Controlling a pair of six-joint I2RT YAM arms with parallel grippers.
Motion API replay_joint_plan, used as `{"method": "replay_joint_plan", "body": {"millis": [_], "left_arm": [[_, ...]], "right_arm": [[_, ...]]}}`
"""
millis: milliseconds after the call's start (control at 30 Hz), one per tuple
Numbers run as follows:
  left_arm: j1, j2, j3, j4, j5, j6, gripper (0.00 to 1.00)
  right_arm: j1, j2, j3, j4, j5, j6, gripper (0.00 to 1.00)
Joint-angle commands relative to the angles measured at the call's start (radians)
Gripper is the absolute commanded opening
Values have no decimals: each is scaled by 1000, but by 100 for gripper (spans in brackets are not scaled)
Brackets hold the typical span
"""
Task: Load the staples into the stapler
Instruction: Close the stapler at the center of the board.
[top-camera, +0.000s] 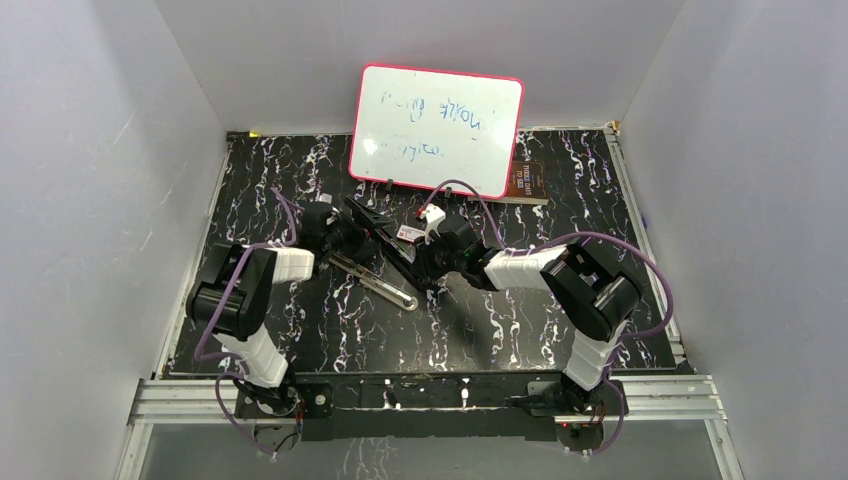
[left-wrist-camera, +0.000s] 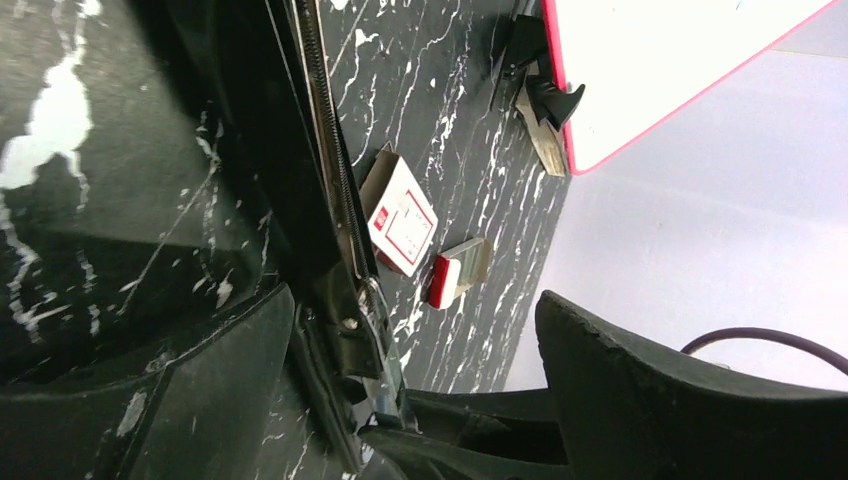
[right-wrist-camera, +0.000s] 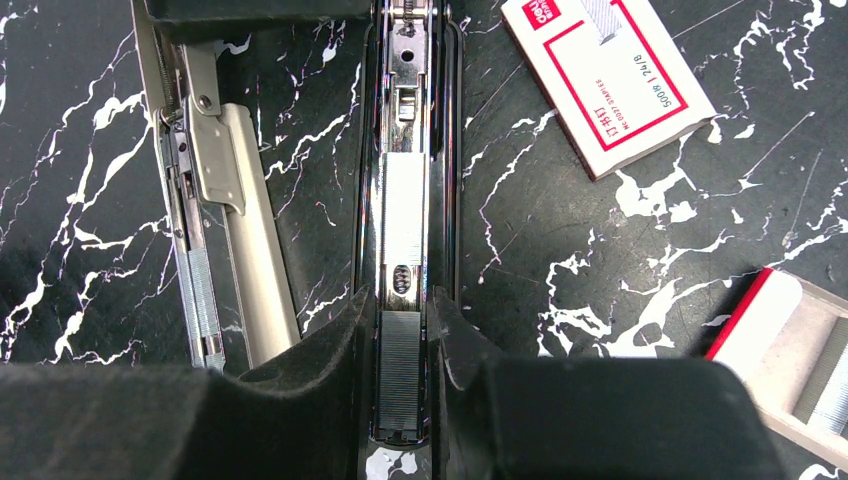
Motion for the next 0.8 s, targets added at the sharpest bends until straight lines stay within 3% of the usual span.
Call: {"method": "replay_joint_plan", "body": {"millis": [0,267,467,567,767], "left_arm": [[-14,62,12,109,-21,-82,89],[-15,145,17,173,-60,-83,76],[-8,213,28,323,-61,6,63],[-6,202,51,429,-30,154,58],[-39,49,3,380,-47,470,49]], "right_arm": [[6,38,8,-43,-36,15,0],[5,39,11,-56,-36,-4,0],[5,43,4,-72,-46,-24,0],[6,49,-9,-76,-41,-33,0],[6,42,-47,-9,12,-56,0]]}}
